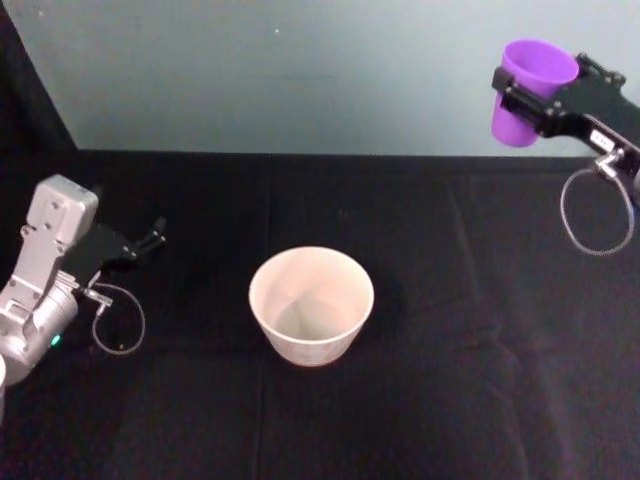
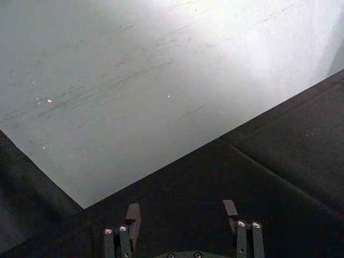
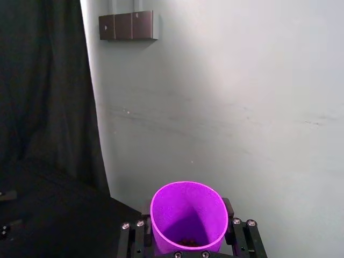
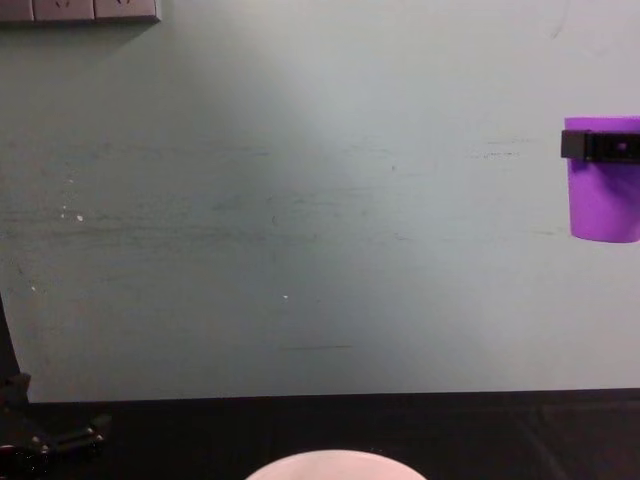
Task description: Pick up the cup and pour the mung beans from the cup into the bowl.
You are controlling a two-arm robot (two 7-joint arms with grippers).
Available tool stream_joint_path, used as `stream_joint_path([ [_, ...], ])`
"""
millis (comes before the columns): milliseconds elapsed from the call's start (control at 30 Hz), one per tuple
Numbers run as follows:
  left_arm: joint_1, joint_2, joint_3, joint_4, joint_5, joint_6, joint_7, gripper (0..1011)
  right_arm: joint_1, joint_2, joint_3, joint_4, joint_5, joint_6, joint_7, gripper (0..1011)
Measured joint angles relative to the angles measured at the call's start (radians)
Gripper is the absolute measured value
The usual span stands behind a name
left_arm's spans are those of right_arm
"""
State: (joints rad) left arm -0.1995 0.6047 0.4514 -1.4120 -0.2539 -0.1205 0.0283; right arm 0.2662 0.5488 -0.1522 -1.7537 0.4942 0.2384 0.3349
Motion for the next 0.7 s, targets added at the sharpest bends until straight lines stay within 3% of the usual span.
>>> stream_joint_path([
  [700,0.0,0.0,0.0,0.0,0.0,0.0,0.0,1000,-0.001,-0.005,-0.005,0.01,-0.006,-0.005,0.003,736],
])
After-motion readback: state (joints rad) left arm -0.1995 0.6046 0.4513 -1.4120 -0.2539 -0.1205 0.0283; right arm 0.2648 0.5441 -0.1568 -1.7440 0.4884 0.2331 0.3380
